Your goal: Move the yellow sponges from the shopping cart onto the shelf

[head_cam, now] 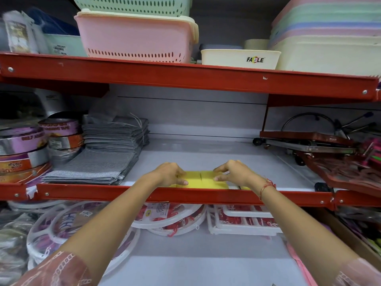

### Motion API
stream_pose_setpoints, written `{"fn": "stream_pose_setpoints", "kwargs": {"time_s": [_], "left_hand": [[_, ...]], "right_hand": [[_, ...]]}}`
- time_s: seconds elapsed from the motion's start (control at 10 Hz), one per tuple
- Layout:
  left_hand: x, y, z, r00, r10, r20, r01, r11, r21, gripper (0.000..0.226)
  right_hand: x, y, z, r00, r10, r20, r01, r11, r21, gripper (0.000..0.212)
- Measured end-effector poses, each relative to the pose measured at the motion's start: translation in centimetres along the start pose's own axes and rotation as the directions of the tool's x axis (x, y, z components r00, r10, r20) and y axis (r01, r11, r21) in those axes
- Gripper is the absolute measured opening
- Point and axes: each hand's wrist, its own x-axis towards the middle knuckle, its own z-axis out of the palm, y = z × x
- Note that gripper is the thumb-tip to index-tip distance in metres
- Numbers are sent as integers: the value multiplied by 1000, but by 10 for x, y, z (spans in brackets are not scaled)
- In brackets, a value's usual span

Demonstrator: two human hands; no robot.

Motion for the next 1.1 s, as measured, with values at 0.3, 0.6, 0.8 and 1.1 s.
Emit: {"fn": "stream_pose_setpoints", "kwargs": {"time_s": [0.3,0.6,0.8,1.1], "left_hand": [[16,25,9,996,76,-48,-80,994,-73,58],[15,32,21,994,102,-31,-104,993,-62,51],[11,36,21,996,82,-38,-85,994,-70,47],[-10,43,15,996,48,-74,-55,994,-91,50]], "right_hand": [[-28,72,-32,978,199,58,-190,972,-137,38],[-20,43,-12,993,109,51,-107,994,-30,42],[-25,39,-12,991,124,49,-123,992,-39,41],[-28,15,-4,977,130,-169,-157,975,-160,28]]}}
